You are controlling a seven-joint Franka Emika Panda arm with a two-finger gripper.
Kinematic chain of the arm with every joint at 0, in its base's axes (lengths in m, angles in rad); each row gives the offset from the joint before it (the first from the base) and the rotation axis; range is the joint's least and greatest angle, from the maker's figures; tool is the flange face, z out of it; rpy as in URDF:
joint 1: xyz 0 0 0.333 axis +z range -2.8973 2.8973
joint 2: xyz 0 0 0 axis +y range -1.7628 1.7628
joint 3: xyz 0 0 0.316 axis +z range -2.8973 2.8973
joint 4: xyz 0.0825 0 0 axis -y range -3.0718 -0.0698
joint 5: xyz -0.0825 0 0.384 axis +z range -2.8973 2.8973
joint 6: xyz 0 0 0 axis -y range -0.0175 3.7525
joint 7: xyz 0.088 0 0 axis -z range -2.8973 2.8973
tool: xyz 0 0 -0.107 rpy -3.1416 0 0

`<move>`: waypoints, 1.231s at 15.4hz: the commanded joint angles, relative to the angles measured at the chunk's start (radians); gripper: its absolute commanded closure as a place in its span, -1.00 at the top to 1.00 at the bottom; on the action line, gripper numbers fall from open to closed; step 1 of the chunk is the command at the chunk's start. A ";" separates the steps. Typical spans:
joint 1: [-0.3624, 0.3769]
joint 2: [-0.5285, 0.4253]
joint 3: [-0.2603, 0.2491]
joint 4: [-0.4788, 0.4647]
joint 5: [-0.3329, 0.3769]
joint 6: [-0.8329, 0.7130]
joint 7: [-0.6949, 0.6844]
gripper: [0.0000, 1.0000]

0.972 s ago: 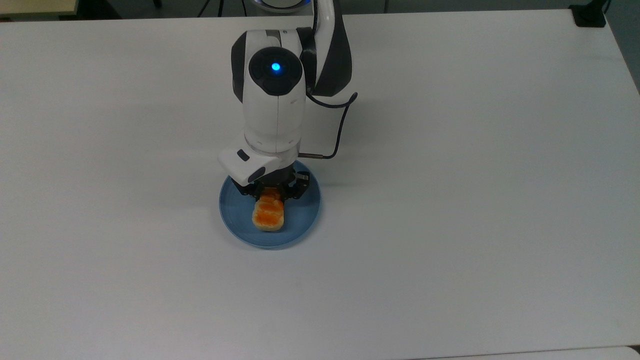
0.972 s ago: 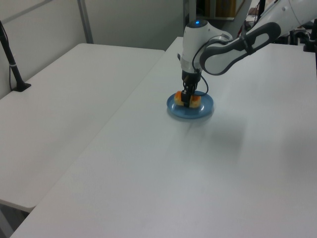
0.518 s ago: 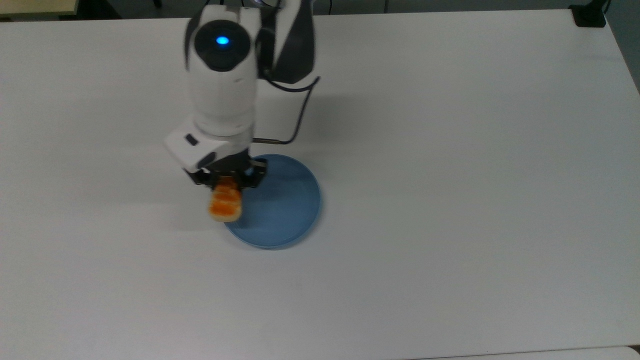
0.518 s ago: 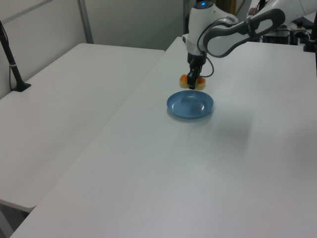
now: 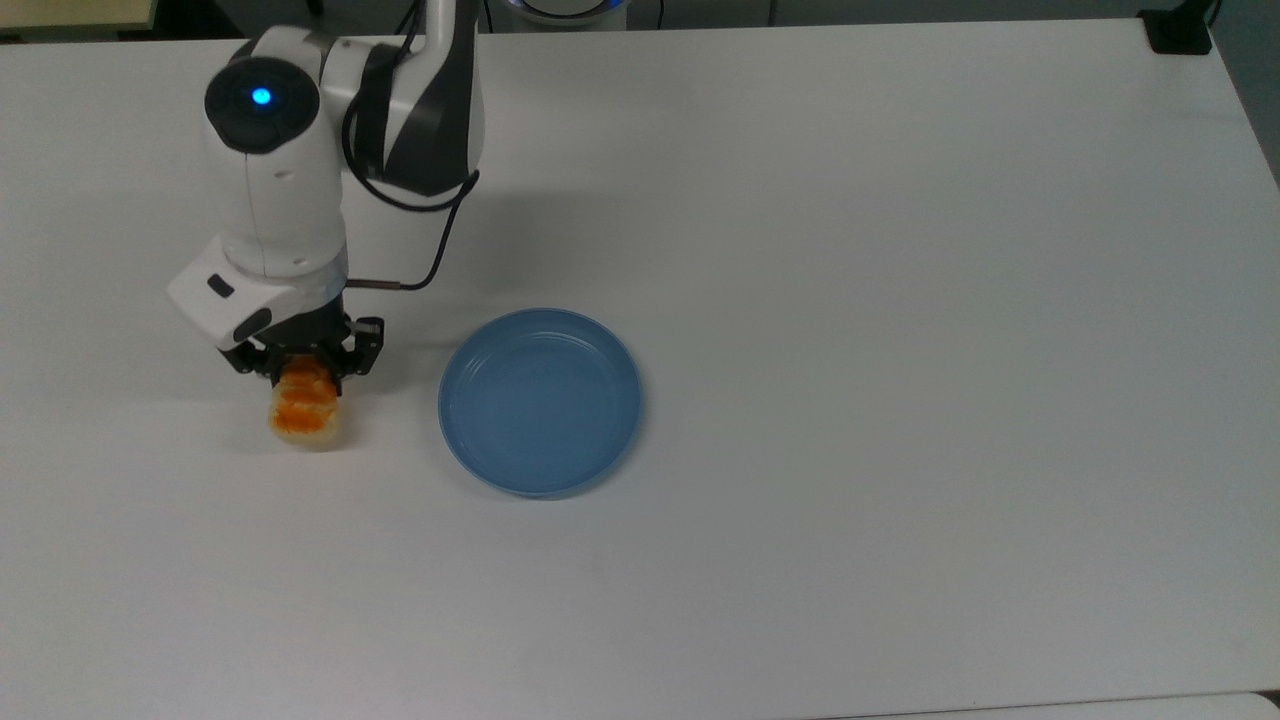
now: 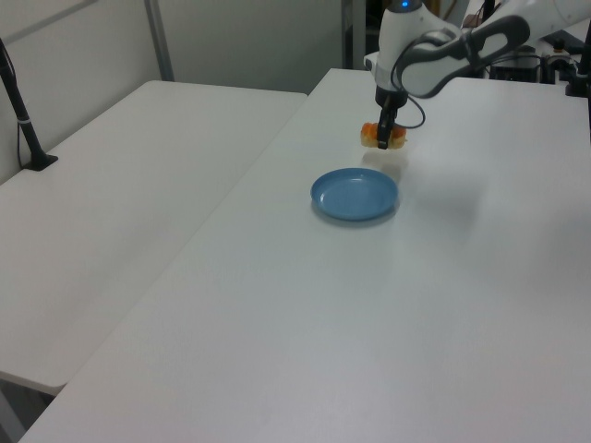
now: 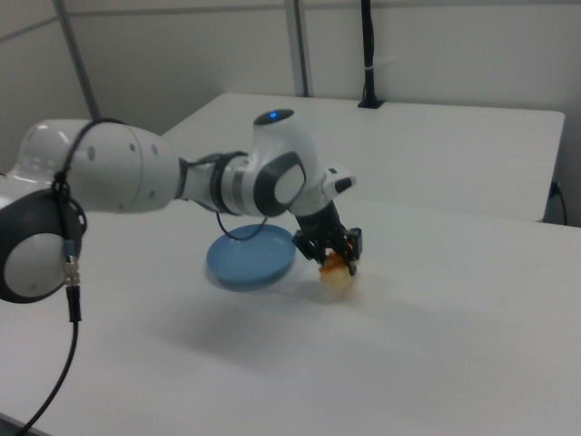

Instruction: Put the bread on the table

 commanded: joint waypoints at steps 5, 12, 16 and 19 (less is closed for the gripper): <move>-0.019 0.035 0.003 -0.001 -0.069 0.082 0.024 1.00; 0.061 -0.100 0.021 -0.004 0.014 -0.088 0.125 1.00; 0.159 -0.227 0.021 -0.004 0.042 -0.300 0.263 1.00; 0.230 -0.316 0.020 -0.004 0.046 -0.433 0.307 1.00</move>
